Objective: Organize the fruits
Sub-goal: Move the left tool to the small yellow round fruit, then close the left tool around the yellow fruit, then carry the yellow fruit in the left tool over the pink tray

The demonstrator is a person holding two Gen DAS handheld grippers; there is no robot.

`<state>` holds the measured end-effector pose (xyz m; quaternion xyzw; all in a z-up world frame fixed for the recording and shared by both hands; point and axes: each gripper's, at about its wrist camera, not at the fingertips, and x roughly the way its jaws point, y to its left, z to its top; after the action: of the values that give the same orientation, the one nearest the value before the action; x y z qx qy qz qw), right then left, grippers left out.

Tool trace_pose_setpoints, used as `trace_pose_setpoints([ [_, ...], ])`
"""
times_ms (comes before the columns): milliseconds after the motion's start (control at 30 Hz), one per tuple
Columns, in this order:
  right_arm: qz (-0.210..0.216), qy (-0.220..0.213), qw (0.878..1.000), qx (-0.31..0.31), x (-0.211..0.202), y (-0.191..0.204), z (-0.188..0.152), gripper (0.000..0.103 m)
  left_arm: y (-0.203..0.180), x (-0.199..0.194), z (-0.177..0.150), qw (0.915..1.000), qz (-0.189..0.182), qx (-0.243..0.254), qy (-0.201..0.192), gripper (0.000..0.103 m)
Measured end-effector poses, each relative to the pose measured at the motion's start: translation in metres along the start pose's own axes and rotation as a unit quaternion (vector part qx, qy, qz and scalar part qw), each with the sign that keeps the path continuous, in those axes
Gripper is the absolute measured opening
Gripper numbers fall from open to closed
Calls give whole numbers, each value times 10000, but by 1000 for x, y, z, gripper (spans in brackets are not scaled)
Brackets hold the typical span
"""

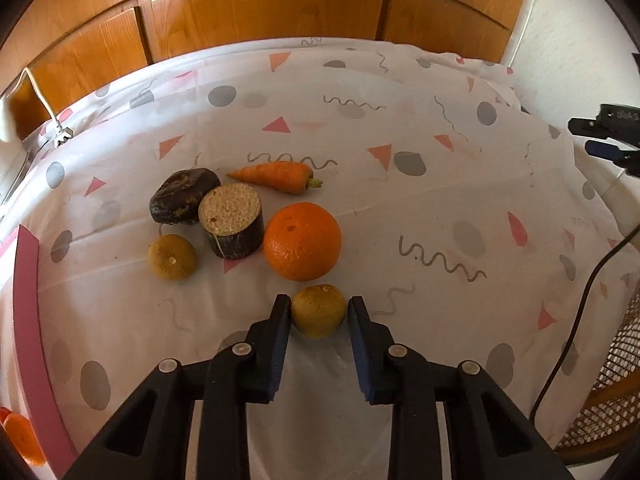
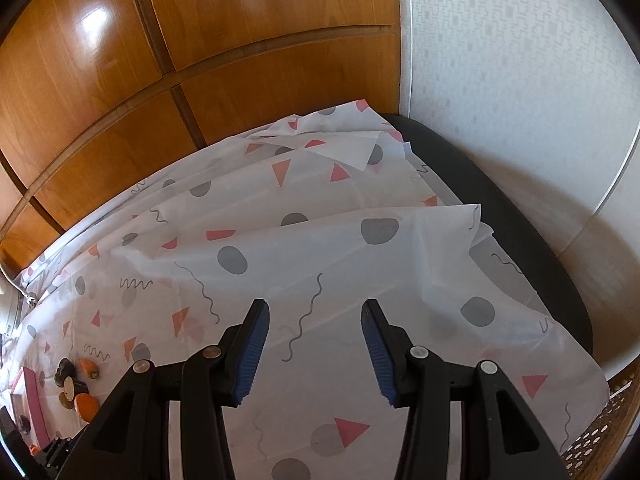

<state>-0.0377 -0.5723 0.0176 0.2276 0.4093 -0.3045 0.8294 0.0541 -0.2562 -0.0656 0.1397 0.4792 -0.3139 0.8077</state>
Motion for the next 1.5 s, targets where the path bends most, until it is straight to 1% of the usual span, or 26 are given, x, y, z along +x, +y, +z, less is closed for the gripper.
trace_pose_setpoints([
  [133,-37,-12,10000,-19,0,1,0,49,-7,-1,-8,9994,212,161,-225,31],
  [200,-74,2,10000,5,0,0,0,49,-7,-3,-10,9993,229,123,-272,30],
  [267,-107,9,9999,29,1,-2,0,49,-4,-4,-9,9993,211,-9,-293,26],
  [333,-135,2,9999,47,1,-3,0,49,-1,-6,-10,9994,179,-82,-293,26],
  [467,-192,12,9998,59,2,-4,0,49,12,-16,-16,9992,-26,-355,-199,26],
  [567,-231,21,9997,48,2,-4,0,49,26,-30,-23,9982,-69,-553,-228,26],
  [700,-232,27,9997,71,2,-5,-1,49,51,-56,-33,9953,-100,-883,-393,26],
  [800,-237,25,9997,61,1,-5,-2,49,74,-79,-35,9907,-110,-1204,-618,26],
  [867,-248,-1,9997,38,0,-4,-2,49,91,-94,-36,9867,-42,-1417,-795,26],
  [967,-276,16,9996,56,0,-4,-3,49,121,-113,-39,9781,36,-1803,-1039,26],
  [1033,-287,12,9996,65,0,-4,-3,49,143,-122,-42,9719,188,-2056,-1130,26],
  [1233,-320,26,9995,4,0,-2,-4,49,212,-129,-46,9548,579,-2687,-1135,26],
  [1300,-323,17,9995,-4,-1,-2,-4,49,227,-126,-48,9516,611,-2808,-1086,26],
  [1333,-328,11,9995,3,-1,-2,-4,49,235,-123,-49,9496,695,-2877,-1038,26],
  [1500,-358,34,9993,33,0,-4,-4,49,252,-111,-59,9464,922,-2974,-860,26],
])
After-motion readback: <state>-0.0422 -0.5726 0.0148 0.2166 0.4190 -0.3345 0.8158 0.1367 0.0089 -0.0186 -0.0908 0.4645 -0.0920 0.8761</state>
